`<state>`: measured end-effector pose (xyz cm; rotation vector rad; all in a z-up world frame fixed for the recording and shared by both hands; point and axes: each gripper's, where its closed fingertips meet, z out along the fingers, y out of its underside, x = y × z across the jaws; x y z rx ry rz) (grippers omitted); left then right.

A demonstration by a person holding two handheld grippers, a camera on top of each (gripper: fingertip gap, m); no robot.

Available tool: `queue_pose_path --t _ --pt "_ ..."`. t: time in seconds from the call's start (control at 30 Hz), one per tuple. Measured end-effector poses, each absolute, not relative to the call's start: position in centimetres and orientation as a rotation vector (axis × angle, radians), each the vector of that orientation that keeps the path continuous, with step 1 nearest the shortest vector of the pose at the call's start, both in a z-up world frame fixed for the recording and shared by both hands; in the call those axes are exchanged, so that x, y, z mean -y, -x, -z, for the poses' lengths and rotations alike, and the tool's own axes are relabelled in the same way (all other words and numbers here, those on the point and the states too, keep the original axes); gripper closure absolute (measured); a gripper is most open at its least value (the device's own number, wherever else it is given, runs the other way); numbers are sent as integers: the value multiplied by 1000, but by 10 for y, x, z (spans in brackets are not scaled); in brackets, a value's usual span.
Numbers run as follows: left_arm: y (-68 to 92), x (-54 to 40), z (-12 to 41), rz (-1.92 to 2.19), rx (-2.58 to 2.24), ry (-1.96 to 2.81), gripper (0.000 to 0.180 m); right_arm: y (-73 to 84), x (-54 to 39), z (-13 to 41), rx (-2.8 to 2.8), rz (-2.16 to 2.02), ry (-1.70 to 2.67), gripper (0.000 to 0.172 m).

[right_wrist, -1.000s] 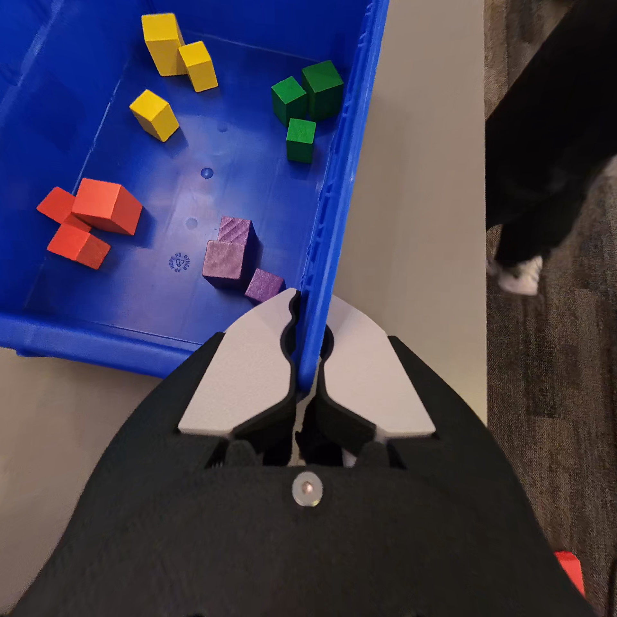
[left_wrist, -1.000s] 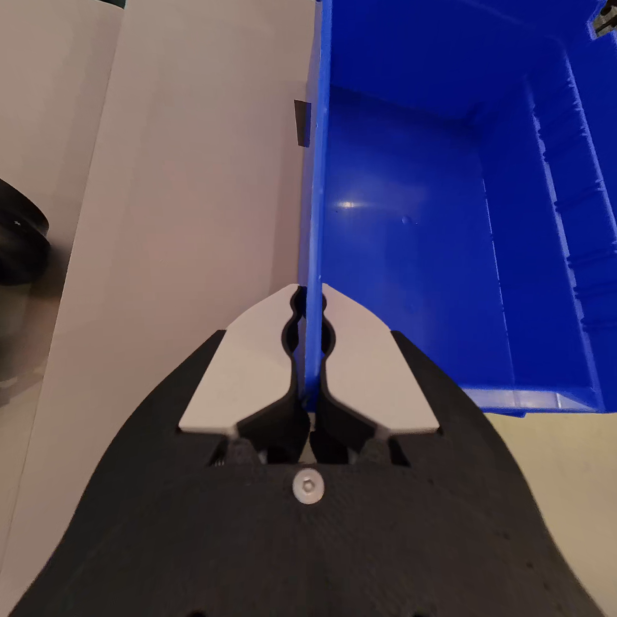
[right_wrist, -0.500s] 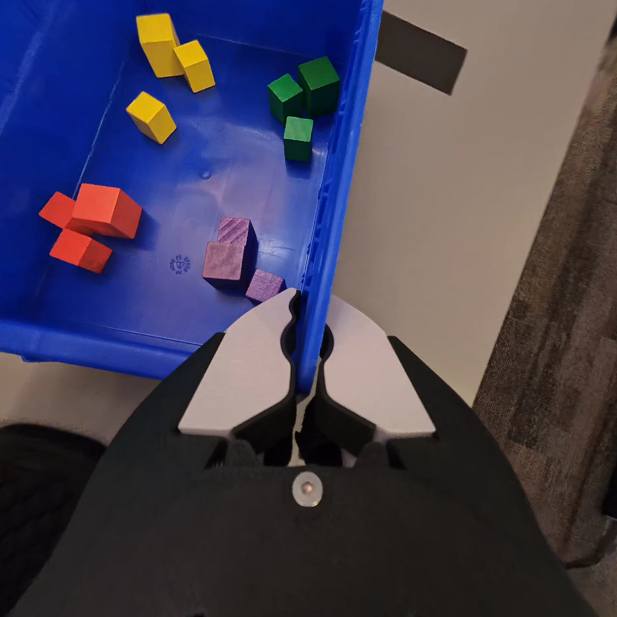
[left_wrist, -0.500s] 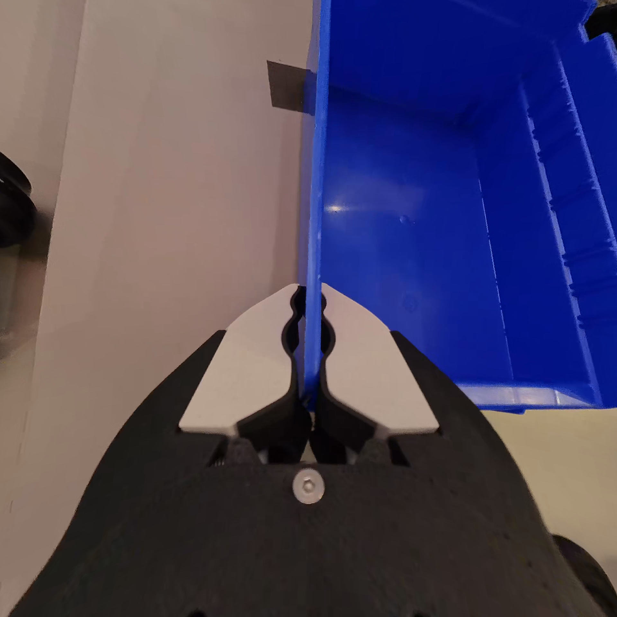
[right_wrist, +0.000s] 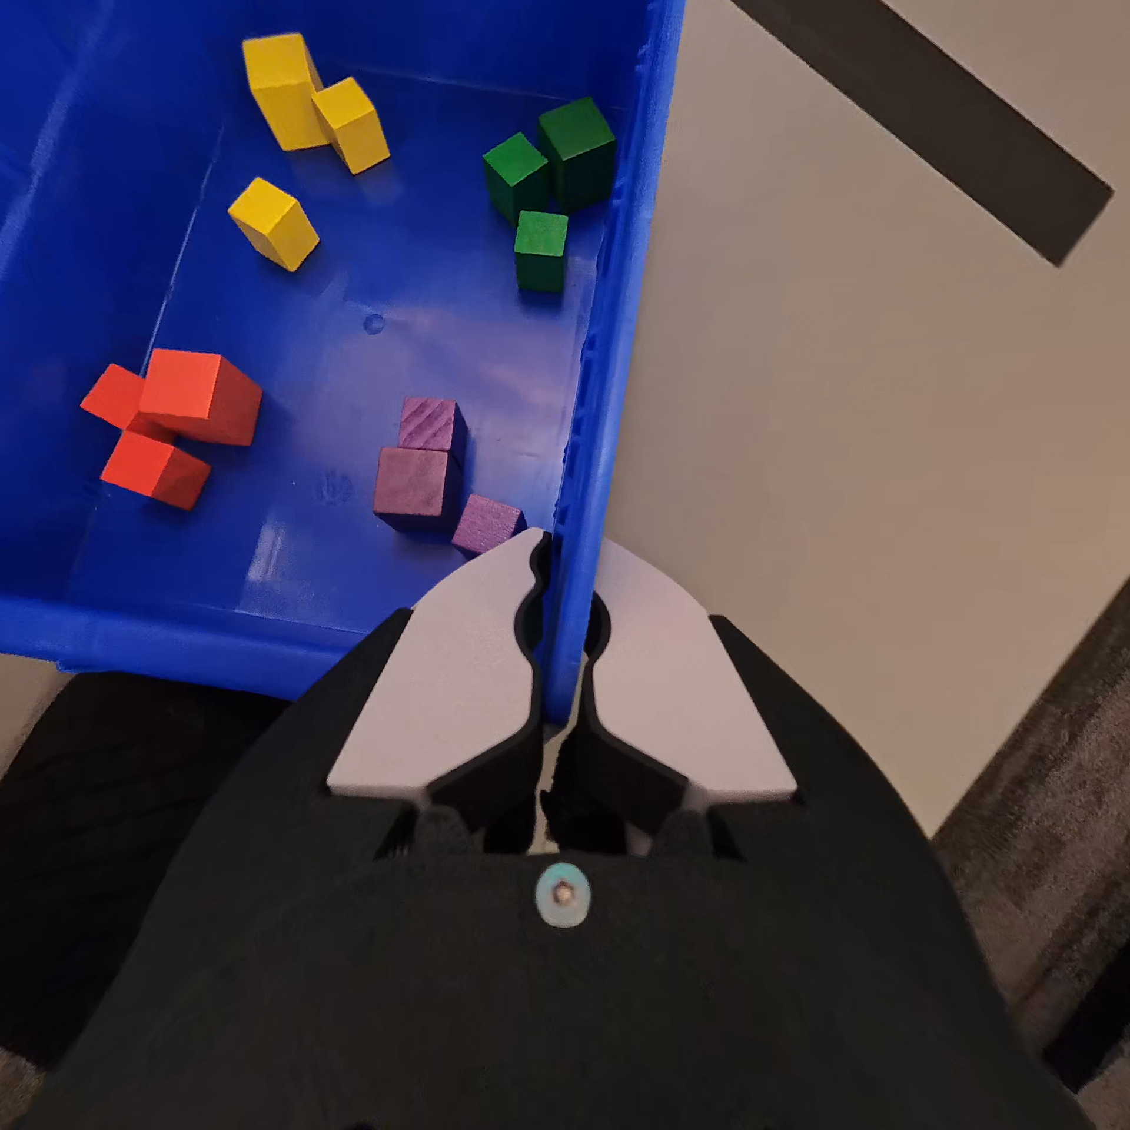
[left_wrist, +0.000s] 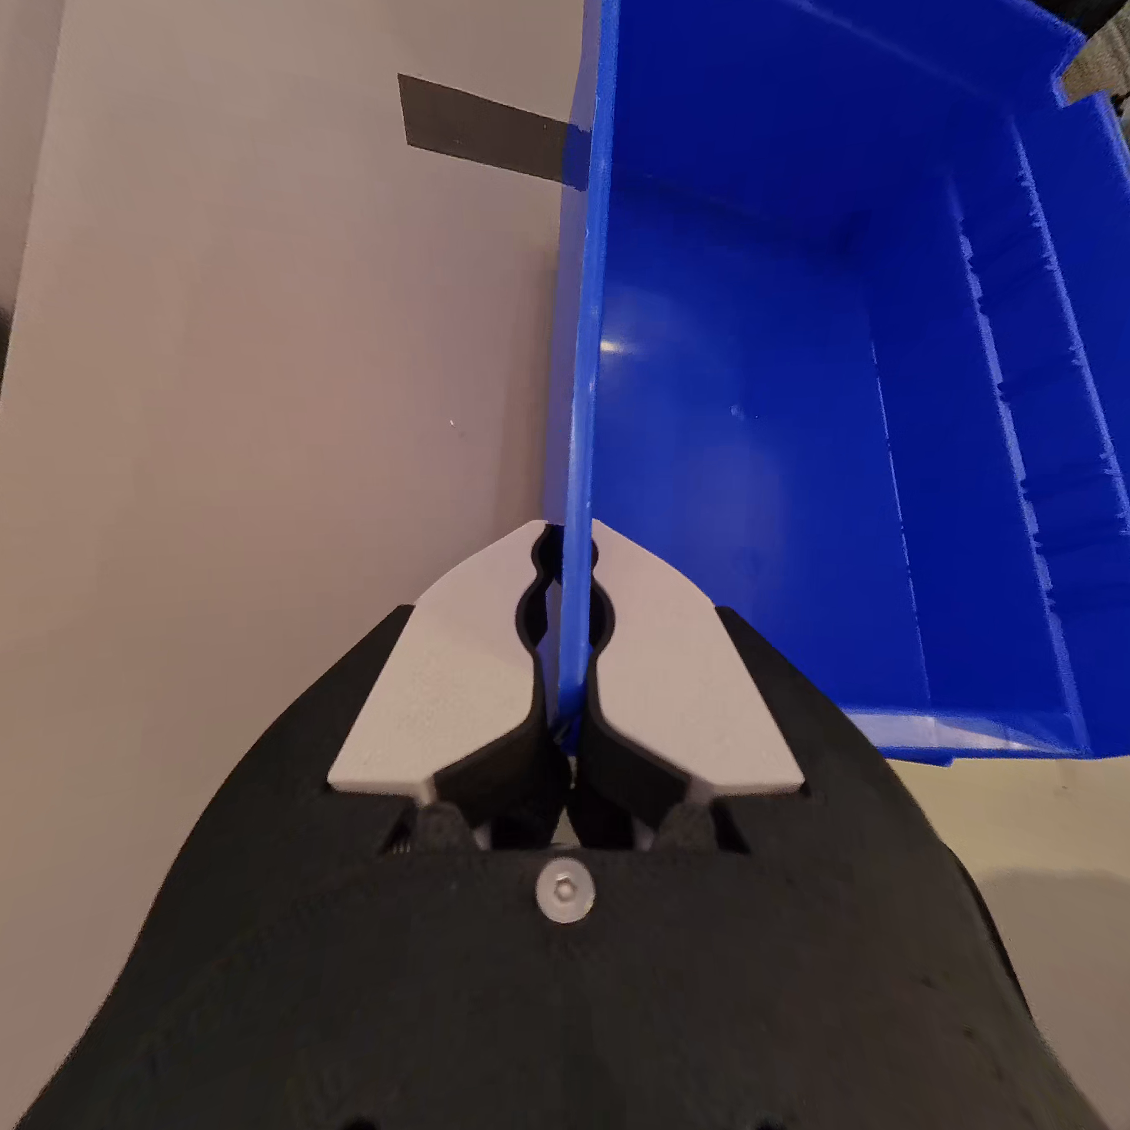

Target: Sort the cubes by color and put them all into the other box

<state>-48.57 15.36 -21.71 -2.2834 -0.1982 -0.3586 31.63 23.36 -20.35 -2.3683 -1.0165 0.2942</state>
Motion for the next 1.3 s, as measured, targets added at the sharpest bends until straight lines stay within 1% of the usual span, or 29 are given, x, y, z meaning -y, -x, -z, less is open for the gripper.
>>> queue_pose_path --t 0.23,0.57,0.87,1.3 --pt "480 -136 195 353 201 2228 174 -279 -218 204 1170 -374 2309 166" --pt "473 -106 182 355 205 2181 174 -201 -194 209 1396 -481 2192 166" --pt "484 -64 174 319 277 2131 174 -117 -193 228 1489 -571 2131 166" --pt "503 -21 165 283 365 2068 174 -14 -186 241 1553 -653 2080 166"
